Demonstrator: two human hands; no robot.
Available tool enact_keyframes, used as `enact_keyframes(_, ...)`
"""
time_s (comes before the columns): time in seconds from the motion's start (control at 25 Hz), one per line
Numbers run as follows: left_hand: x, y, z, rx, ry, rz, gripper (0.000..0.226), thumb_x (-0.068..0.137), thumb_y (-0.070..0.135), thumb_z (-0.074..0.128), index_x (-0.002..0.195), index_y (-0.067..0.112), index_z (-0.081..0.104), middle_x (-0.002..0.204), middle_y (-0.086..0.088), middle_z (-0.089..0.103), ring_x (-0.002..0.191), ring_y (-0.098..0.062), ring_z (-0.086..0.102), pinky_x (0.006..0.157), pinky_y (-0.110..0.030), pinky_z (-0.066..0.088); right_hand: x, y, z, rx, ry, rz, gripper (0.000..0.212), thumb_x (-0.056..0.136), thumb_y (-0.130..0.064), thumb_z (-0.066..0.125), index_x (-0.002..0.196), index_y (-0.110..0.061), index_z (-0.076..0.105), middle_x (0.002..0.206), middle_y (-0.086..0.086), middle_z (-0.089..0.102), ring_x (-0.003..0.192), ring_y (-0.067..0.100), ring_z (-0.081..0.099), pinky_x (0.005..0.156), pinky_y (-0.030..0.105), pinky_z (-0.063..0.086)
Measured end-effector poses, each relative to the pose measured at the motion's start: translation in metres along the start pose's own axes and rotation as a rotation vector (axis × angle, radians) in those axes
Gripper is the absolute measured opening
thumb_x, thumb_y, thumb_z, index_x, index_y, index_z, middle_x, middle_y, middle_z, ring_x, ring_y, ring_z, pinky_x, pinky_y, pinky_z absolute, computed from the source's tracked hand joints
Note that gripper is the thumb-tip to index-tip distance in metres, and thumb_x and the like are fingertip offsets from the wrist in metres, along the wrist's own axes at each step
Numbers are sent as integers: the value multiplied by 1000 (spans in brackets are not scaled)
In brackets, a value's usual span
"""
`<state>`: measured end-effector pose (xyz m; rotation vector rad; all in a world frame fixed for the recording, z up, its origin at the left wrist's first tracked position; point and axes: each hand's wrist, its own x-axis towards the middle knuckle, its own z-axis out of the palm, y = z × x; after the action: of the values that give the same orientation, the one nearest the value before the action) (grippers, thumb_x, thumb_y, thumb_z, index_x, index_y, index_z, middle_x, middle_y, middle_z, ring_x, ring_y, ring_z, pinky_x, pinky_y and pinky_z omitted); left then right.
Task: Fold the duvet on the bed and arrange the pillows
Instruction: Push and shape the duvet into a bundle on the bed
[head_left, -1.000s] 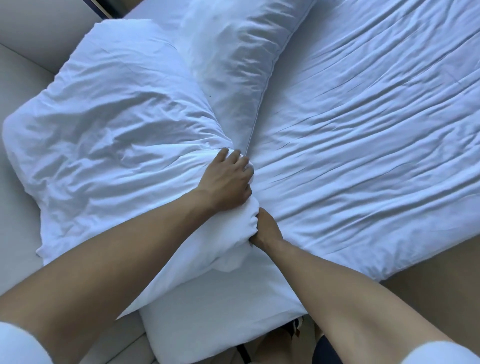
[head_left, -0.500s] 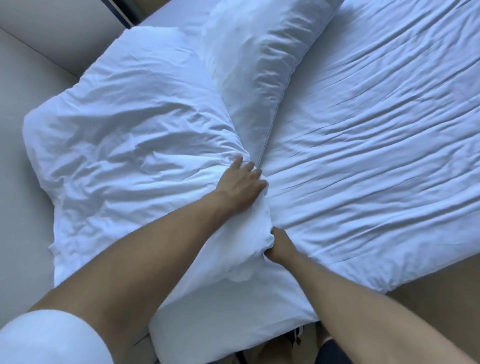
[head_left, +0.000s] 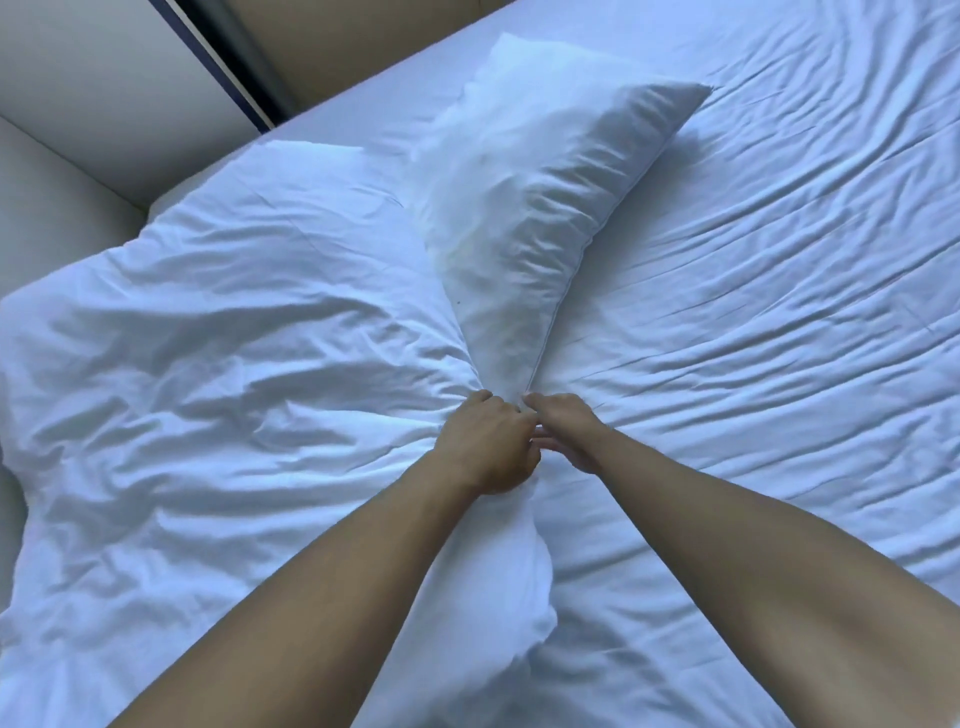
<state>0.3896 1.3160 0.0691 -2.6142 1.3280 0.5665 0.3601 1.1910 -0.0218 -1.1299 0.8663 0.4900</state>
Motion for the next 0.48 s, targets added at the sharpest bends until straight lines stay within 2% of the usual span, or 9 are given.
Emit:
enact_keyframes(0.04, 10, -4, -2, -25, -7, -35, 33, 98, 31, 46, 114, 12, 68, 110, -11, 72, 103, -32, 64, 90, -39, 41, 11, -9, 10, -3, 20, 4, 22, 93, -32, 65, 93, -10, 68, 85, 9, 65, 81, 28, 63, 75, 34, 53)
enact_keyframes(0.12, 26, -7, -2, -126, -20, -139, 31, 94, 24, 50, 111, 6, 69, 114, -14, 71, 106, -33, 64, 82, -38, 43, 30, -22, 28, -30, 84, 28, 30, 91, -32, 67, 107, -6, 68, 87, 7, 68, 80, 26, 64, 72, 31, 49)
enact_keyframes(0.16, 32, -10, -2, -172, -9, -190, 30, 92, 20, 52, 110, 4, 69, 115, -15, 70, 108, -33, 63, 81, -37, 44, 37, -26, 33, -37, 112, 62, 36, 91, -31, 67, 114, -4, 63, 93, 8, 68, 79, 25, 63, 70, 29, 48)
enact_keyframes(0.2, 35, -13, 1, -216, 11, -239, 28, 91, 17, 52, 109, 3, 69, 116, -16, 69, 110, -32, 62, 82, -37, 43, 44, -28, 36, -61, 133, 70, 33, 94, -29, 64, 113, -2, 59, 95, 9, 65, 77, 23, 59, 67, 29, 46)
enact_keyframes(0.24, 36, -16, 5, -263, 32, -279, 27, 90, 16, 52, 108, 4, 68, 116, -15, 67, 110, -32, 61, 82, -37, 43, 49, -29, 37, -108, 139, 65, 21, 99, -23, 57, 102, -2, 56, 90, 9, 59, 74, 21, 55, 64, 28, 44)
enact_keyframes(0.28, 35, -18, 9, -313, 56, -301, 24, 90, 15, 52, 108, 5, 65, 116, -14, 65, 109, -32, 60, 83, -37, 43, 54, -28, 38, -152, 133, 55, 18, 103, -16, 51, 88, -6, 51, 83, 7, 52, 73, 21, 51, 65, 27, 43)
enact_keyframes(0.32, 34, -19, 12, -358, 72, -307, 22, 90, 14, 51, 108, 6, 63, 116, -12, 64, 108, -32, 60, 84, -39, 45, 56, -25, 37, -203, 141, 30, 25, 103, -13, 49, 78, -12, 46, 77, 4, 47, 72, 21, 49, 65, 28, 43)
enact_keyframes(0.4, 32, -19, 12, -474, 121, -344, 20, 91, 13, 51, 107, 7, 62, 115, -9, 63, 106, -31, 60, 89, -43, 48, 48, -19, 34, -246, 194, -71, 28, 97, -17, 56, 72, -16, 43, 71, -1, 45, 64, 16, 46, 57, 27, 40)
enact_keyframes(0.48, 32, -19, 5, -714, 252, -499, 16, 92, 18, 55, 102, 11, 64, 109, -3, 64, 101, -24, 61, 87, -37, 49, 31, -18, 29, -270, 182, -237, 27, 93, -26, 61, 70, -16, 50, 66, -7, 50, 61, 13, 47, 54, 26, 39)
